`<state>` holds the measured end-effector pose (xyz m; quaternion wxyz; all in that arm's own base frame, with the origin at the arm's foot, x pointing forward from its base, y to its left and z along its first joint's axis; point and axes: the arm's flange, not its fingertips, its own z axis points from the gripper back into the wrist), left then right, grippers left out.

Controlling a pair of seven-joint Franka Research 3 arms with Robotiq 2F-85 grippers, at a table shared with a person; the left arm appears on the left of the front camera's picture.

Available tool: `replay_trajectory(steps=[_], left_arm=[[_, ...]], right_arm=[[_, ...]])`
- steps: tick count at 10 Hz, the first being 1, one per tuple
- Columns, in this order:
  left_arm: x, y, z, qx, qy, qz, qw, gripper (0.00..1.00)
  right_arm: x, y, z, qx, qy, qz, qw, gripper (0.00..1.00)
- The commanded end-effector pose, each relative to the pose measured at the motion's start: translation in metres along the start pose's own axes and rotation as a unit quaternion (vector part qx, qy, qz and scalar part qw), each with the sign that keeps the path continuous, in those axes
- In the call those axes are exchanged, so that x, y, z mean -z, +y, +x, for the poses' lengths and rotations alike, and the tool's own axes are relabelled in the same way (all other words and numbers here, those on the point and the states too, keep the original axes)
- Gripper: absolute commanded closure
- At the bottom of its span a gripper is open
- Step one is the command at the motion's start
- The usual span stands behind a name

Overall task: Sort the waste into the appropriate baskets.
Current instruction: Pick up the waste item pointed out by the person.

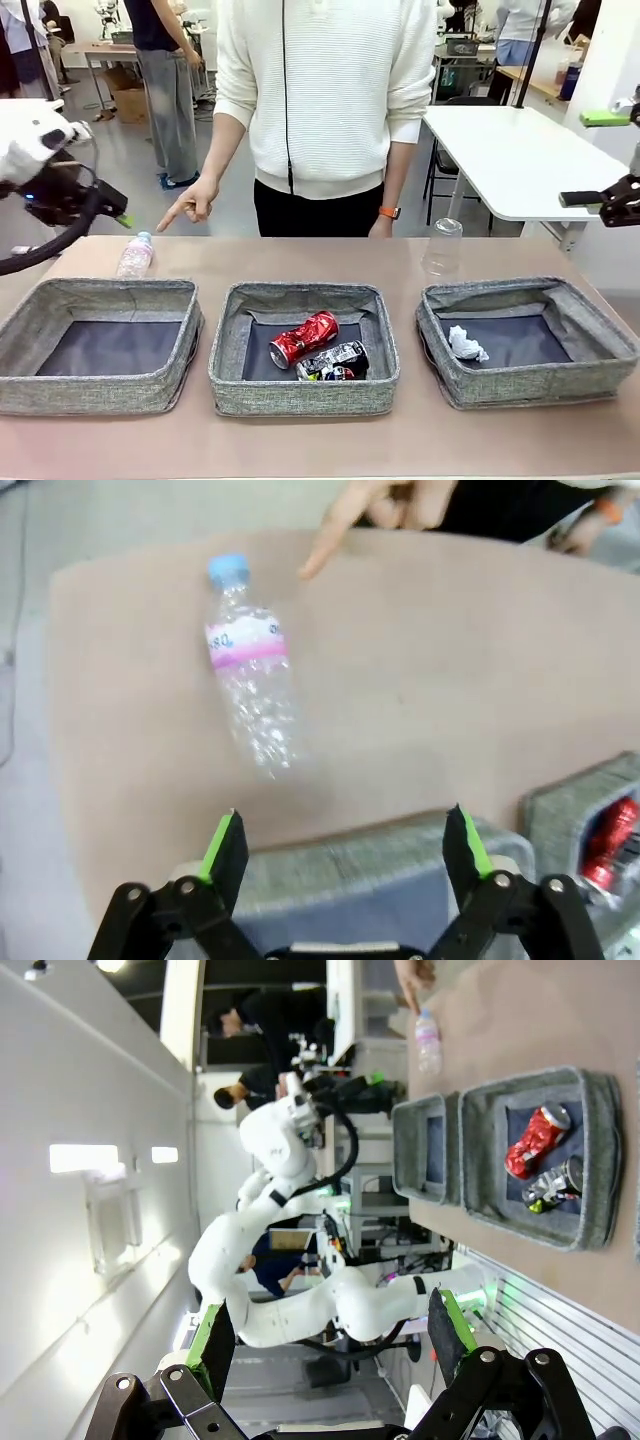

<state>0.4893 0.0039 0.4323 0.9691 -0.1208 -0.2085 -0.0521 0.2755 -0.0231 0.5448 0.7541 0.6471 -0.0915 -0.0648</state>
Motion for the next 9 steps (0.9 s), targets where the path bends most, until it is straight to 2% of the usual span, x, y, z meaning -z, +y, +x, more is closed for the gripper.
replay_trajectory(steps=[1, 2, 3, 4, 5, 7, 9], left_arm=[[0.022, 0.027, 0.046, 0.004, 0.059, 0.011, 0.998, 0.0], [0.043, 0.037, 0.053, -0.014, 0.083, 0.024, 0.996, 0.0], [0.067, 0.049, 0.058, -0.013, 0.112, 0.008, 0.994, 0.0], [0.102, 0.056, 0.065, -0.018, 0.124, 0.023, 0.992, 0.0], [0.131, 0.06, 0.069, -0.014, 0.136, 0.01, 0.991, 0.0], [0.154, 0.058, 0.067, -0.019, 0.14, 0.011, 0.99, 0.0], [0.157, 0.056, 0.063, -0.027, 0.138, 0.049, 0.989, 0.0]], right_arm=[[-0.001, 0.004, 0.0, 0.004, 0.0, 0.01, 1.0, 0.0], [-0.001, 0.004, 0.0, 0.004, 0.0, 0.01, 1.0, 0.0], [-0.001, 0.004, 0.0, 0.004, 0.0, 0.01, 1.0, 0.0], [-0.001, 0.004, 0.0, 0.004, 0.0, 0.01, 1.0, 0.0], [-0.001, 0.004, 0.0, 0.004, 0.0, 0.01, 1.0, 0.0], [-0.001, 0.004, 0.0, 0.004, 0.0, 0.01, 1.0, 0.0], [-0.001, 0.004, 0.0, 0.004, 0.0, 0.01, 1.0, 0.0]])
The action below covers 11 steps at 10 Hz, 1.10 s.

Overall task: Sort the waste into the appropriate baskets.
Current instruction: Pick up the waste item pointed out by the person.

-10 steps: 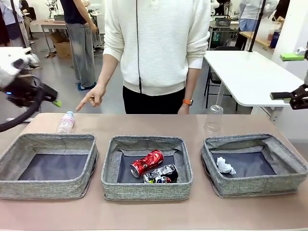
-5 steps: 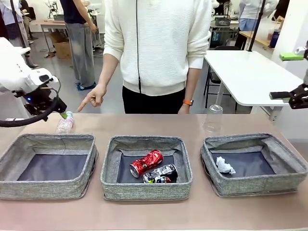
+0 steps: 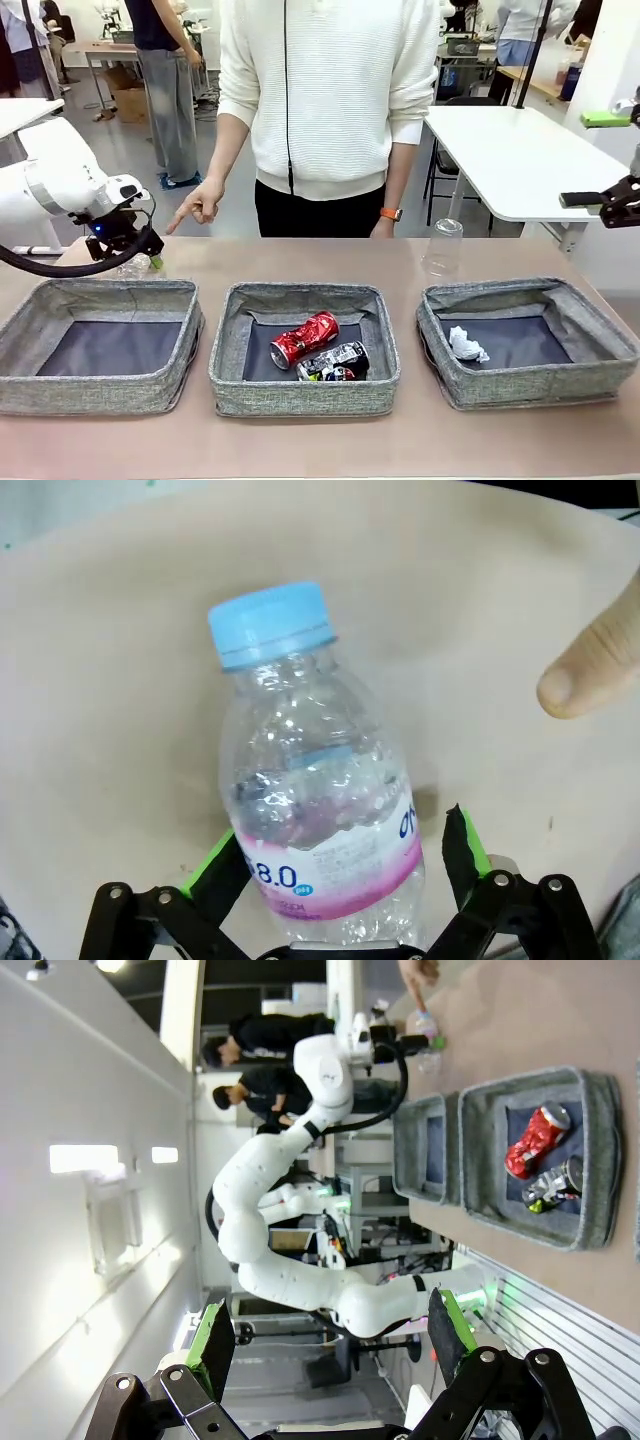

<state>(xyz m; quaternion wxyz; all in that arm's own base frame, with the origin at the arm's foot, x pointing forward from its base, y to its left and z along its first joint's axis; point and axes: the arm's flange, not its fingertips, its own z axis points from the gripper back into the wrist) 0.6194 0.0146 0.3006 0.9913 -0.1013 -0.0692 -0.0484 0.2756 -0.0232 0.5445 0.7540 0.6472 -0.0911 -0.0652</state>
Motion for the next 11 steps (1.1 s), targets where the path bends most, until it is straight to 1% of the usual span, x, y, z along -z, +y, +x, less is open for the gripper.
replay_trajectory(steps=[1, 2, 4, 5, 6, 8, 10, 11], left_arm=[[-0.0064, -0.002, -0.0024, -0.022, -0.004, 0.033, 0.999, 0.0], [-0.0058, -0.0026, -0.0028, -0.025, -0.004, 0.037, 0.999, 0.0], [-0.0037, -0.005, -0.0028, -0.059, 0.003, 0.066, 0.996, 0.0], [-0.005, -0.0056, -0.003, -0.064, 0.0, 0.065, 0.996, 0.19], [-0.0063, -0.0053, -0.0029, -0.064, -0.004, 0.078, 0.995, 0.53], [-0.0045, -0.0059, -0.0029, -0.062, -0.001, 0.077, 0.995, 1.0], [-0.0035, -0.0057, -0.0029, -0.056, 0.007, 0.073, 0.996, 1.0], [-0.0035, -0.0066, -0.0034, -0.057, 0.008, 0.076, 0.996, 0.95]], right_arm=[[-0.0005, 0.004, -0.0002, 0.004, 0.0, 0.01, 1.0, 0.0], [-0.0005, 0.004, -0.0002, 0.004, 0.0, 0.01, 1.0, 0.0], [-0.0005, 0.004, -0.0002, 0.004, 0.0, 0.01, 1.0, 0.0], [-0.0005, 0.004, -0.0002, 0.004, 0.0, 0.01, 1.0, 0.0], [-0.0005, 0.004, -0.0002, 0.004, 0.0, 0.01, 1.0, 0.0], [-0.0005, 0.004, -0.0002, 0.004, 0.0, 0.01, 1.0, 0.0], [-0.0005, 0.004, -0.0002, 0.004, 0.0, 0.01, 1.0, 0.0], [-0.0005, 0.004, -0.0002, 0.004, 0.0, 0.01, 1.0, 0.0]])
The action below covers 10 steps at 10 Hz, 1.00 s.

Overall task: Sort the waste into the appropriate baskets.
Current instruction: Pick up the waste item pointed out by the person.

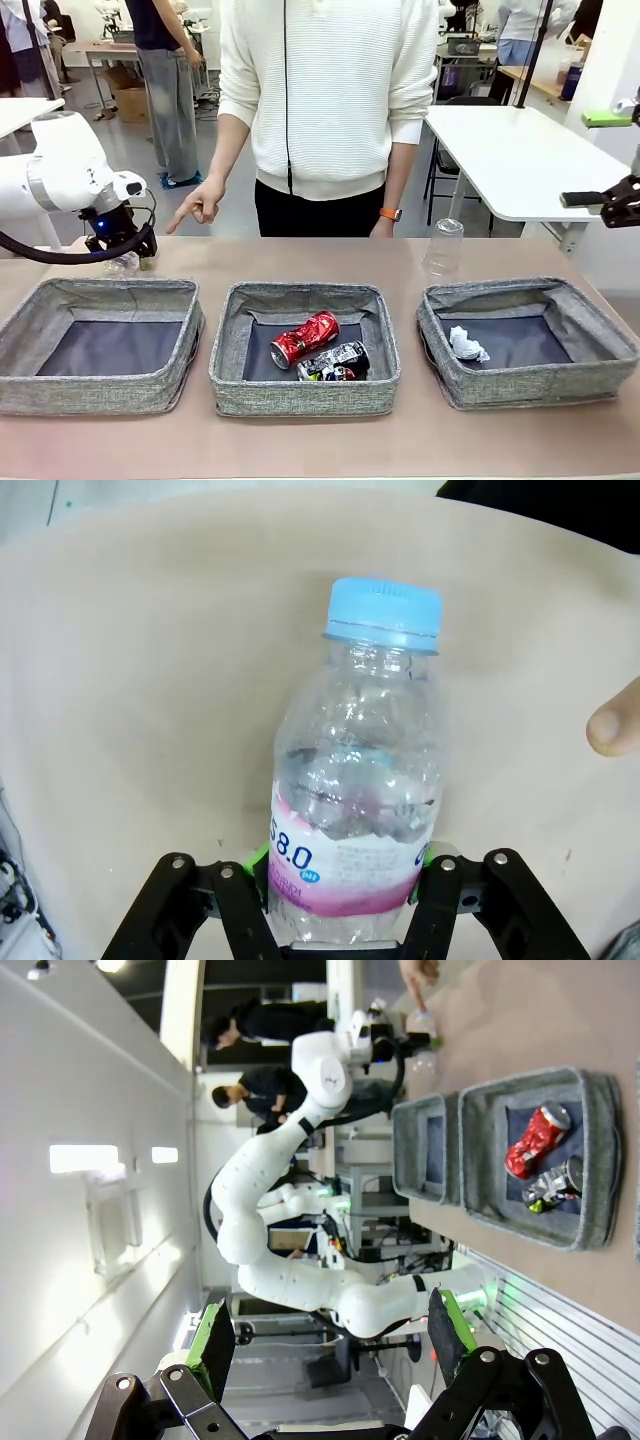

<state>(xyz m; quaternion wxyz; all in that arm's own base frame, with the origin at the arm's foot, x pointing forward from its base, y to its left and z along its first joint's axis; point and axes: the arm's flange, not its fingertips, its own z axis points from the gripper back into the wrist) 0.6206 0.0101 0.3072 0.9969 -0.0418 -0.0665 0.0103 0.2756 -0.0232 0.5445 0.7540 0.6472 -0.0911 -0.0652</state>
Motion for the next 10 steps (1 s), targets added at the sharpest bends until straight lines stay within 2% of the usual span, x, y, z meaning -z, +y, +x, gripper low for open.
replay_trajectory(steps=[1, 4, 7, 8, 9, 10], left_arm=[[0.002, -0.001, -0.006, -0.003, 0.009, 0.013, 1.0, 1.0], [0.001, -0.002, -0.009, -0.018, 0.014, 0.006, 1.0, 1.0], [-0.025, -0.003, -0.023, -0.033, -0.004, -0.005, 0.999, 1.0], [-0.056, -0.005, -0.039, -0.031, -0.022, -0.044, 0.998, 1.0], [-0.1, -0.008, -0.069, -0.086, -0.054, -0.019, 0.995, 1.0], [-0.15, -0.021, -0.125, -0.077, -0.062, -0.022, 0.995, 1.0]], right_arm=[[0.0, 0.004, 0.0, 0.004, 0.0, 0.01, 1.0, 0.0], [0.0, 0.004, 0.0, 0.004, 0.0, 0.01, 1.0, 0.0], [0.0, 0.004, 0.0, 0.004, 0.0, 0.01, 1.0, 0.0], [0.0, 0.004, 0.0, 0.004, 0.0, 0.01, 1.0, 0.0], [0.0, 0.004, 0.0, 0.004, 0.0, 0.01, 1.0, 0.0], [0.0, 0.004, 0.0, 0.004, 0.0, 0.01, 1.0, 0.0]])
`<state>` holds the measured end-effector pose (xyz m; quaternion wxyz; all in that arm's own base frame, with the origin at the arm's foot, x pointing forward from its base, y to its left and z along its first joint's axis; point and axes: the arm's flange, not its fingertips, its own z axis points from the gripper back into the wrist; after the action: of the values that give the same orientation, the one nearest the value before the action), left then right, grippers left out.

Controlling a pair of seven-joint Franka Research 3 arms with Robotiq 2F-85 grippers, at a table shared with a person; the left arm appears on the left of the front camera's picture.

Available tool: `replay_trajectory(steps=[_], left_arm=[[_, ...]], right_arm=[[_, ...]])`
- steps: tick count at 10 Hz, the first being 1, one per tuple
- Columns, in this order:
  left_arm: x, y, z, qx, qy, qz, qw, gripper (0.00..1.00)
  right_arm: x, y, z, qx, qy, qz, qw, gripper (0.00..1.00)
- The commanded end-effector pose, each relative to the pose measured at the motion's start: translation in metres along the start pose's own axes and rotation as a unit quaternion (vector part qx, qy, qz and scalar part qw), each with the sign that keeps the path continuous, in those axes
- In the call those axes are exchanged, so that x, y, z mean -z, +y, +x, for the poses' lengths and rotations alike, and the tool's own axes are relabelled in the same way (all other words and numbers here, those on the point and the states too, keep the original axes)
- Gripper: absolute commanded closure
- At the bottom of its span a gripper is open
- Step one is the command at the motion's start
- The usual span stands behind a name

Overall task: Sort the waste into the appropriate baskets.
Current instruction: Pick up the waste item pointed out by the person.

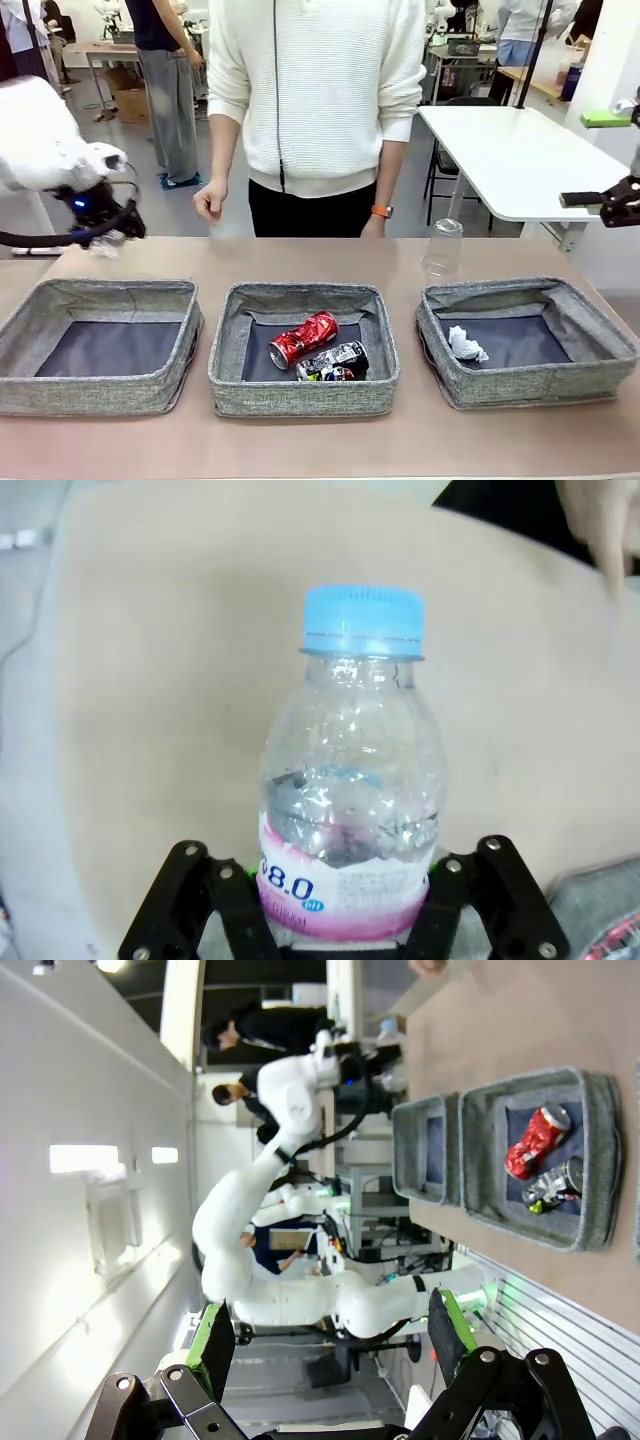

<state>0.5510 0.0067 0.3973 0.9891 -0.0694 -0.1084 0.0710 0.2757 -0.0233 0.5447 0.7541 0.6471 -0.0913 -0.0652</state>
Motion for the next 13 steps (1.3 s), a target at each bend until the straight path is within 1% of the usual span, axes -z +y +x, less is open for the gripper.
replay_trajectory(steps=[1, 2, 3, 4, 9, 10, 11, 12, 13], left_arm=[[-0.1, -0.01, -0.124, 0.024, -0.074, 0.021, 0.997, 1.0], [-0.126, -0.009, -0.173, 0.088, -0.107, 0.008, 0.99, 1.0], [-0.132, -0.009, -0.197, 0.105, -0.111, 0.031, 0.988, 1.0], [-0.075, -0.009, -0.087, 0.038, -0.06, 0.006, 0.997, 1.0], [-0.075, -0.009, -0.087, 0.038, -0.06, 0.006, 0.997, 1.0], [-0.066, -0.005, -0.087, 0.047, -0.056, 0.016, 0.997, 1.0], [-0.096, -0.034, -0.08, 0.036, -0.042, -0.017, 0.998, 1.0], [-0.14, -0.068, -0.08, 0.029, -0.023, -0.028, 0.999, 1.0], [-0.188, -0.106, -0.086, 0.031, -0.029, -0.061, 0.997, 1.0]], right_arm=[[0.0, 0.004, 0.0, 0.004, 0.0, 0.01, 1.0, 0.0], [0.0, 0.004, 0.0, 0.004, 0.0, 0.01, 1.0, 0.0], [0.0, 0.004, 0.0, 0.004, 0.0, 0.01, 1.0, 0.0], [0.0, 0.004, 0.0, 0.004, 0.0, 0.01, 1.0, 0.0], [0.0, 0.004, 0.0, 0.004, 0.0, 0.01, 1.0, 0.0], [0.0, 0.004, 0.0, 0.004, 0.0, 0.01, 1.0, 0.0], [0.0, 0.004, 0.0, 0.004, 0.0, 0.01, 1.0, 0.0], [0.0, 0.004, 0.0, 0.004, 0.0, 0.01, 1.0, 0.0], [0.0, 0.004, 0.0, 0.004, 0.0, 0.01, 1.0, 0.0]])
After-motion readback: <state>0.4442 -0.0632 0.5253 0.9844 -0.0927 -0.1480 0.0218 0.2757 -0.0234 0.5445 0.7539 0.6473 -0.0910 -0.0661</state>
